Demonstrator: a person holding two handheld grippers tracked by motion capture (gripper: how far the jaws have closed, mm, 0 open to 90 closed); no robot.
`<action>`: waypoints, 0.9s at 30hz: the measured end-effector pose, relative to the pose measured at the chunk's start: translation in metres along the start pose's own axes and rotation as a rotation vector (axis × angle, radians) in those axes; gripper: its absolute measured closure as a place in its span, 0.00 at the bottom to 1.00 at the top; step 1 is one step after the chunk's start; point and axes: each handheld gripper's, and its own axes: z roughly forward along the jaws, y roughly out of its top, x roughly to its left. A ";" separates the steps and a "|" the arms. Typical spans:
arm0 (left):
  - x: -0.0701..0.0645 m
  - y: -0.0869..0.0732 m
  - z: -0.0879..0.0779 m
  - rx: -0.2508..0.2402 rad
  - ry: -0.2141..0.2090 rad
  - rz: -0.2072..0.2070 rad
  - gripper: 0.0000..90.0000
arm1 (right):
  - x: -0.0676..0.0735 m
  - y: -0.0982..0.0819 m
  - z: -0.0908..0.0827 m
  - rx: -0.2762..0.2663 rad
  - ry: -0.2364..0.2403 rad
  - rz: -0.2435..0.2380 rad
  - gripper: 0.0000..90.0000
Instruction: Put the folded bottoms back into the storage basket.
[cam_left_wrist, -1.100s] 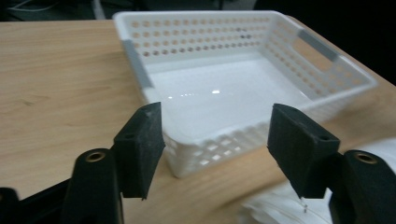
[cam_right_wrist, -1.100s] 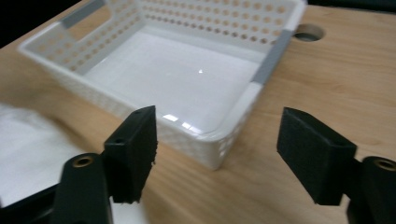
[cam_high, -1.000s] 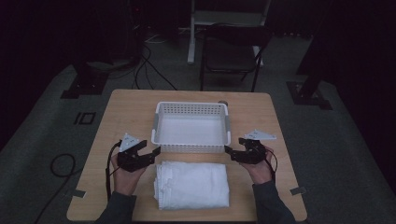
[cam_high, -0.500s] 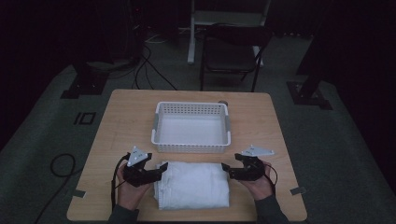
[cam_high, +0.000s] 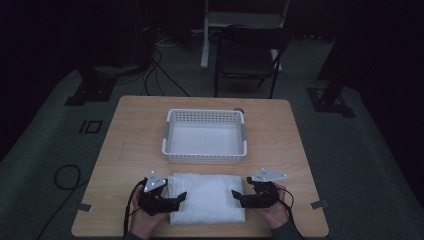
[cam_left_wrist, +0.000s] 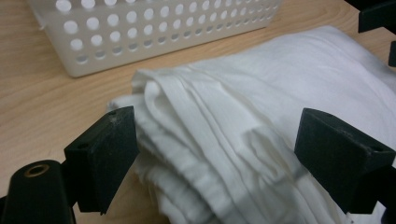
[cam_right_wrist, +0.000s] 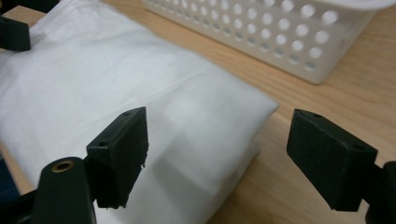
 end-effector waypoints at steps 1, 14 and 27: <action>-0.001 -0.002 -0.001 -0.001 -0.002 -0.002 0.14 | 0.001 -0.002 0.000 0.004 0.006 0.002 0.22; 0.000 -0.019 0.017 0.033 0.009 -0.015 0.12 | 0.008 -0.015 0.015 0.081 0.042 0.006 0.18; 0.003 -0.016 0.023 0.090 0.001 -0.028 0.04 | 0.014 -0.019 0.023 0.122 -0.003 -0.019 0.11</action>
